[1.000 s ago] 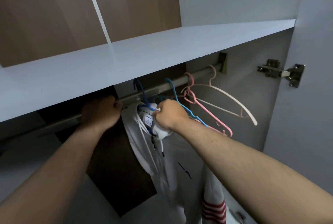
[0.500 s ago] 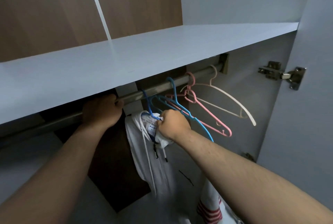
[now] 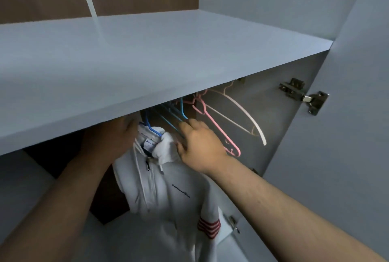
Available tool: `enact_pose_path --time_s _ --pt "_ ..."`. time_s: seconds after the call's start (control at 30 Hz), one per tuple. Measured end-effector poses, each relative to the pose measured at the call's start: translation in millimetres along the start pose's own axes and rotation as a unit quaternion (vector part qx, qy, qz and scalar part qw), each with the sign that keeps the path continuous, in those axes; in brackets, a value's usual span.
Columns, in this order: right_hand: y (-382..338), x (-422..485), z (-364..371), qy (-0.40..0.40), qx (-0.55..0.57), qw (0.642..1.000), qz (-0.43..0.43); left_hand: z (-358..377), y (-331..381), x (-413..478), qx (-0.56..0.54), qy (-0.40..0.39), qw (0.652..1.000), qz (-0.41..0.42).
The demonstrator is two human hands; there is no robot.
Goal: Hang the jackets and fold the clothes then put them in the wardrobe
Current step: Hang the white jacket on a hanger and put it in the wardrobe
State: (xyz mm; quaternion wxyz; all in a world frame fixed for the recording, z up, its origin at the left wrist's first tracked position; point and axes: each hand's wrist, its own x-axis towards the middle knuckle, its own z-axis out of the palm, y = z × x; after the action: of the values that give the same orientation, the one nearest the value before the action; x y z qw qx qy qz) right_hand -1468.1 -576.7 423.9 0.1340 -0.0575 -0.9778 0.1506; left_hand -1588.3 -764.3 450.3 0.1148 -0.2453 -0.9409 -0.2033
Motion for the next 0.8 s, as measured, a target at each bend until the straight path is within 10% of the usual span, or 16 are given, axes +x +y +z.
enact_pose_path --time_s 0.13,0.8 --pt "33 -24 -8 0.018 -0.078 0.997 0.004 35 30 -13 -0.033 0.003 0.985 0.168" --pt "152 -276 -115 0.041 -0.184 0.974 0.123 85 248 -136 -0.034 -0.103 0.938 0.33"
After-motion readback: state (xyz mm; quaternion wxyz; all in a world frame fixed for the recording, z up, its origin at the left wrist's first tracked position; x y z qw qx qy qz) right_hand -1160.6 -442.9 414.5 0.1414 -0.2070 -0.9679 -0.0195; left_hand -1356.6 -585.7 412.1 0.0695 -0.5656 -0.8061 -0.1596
